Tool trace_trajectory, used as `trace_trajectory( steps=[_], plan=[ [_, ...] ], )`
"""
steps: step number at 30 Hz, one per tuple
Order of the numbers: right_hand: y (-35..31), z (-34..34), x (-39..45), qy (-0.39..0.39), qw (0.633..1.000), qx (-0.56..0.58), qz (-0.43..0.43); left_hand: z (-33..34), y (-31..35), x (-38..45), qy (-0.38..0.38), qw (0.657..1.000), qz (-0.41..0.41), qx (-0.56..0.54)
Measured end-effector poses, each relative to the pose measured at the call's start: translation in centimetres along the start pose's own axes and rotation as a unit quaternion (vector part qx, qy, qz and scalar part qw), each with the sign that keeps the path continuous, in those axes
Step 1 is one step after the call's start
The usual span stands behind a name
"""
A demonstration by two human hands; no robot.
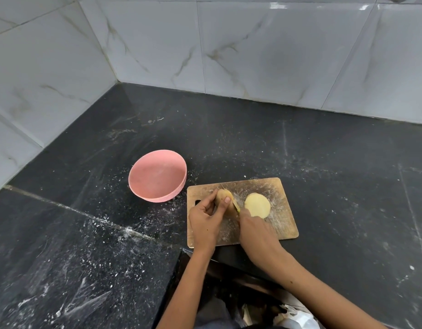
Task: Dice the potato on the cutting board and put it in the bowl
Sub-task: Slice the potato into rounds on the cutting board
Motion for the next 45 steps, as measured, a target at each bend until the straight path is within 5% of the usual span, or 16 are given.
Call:
trace_trajectory(
  steps=[45],
  plan=[
    [0.5,0.5,1.4,-0.014,1.000,0.017,-0.013,0.3,0.3,0.5,-0.001,0.999,0.014,0.040]
  ],
)
Point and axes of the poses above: each hand's wrist, its own x-axis towards the middle knuckle, its own z-axis out of the palm, y = z × x, the point moved 2 cm from there along x, towards the middle knuckle, and after that the axes turned 7 degrees about -z, right-handed, at the moved point
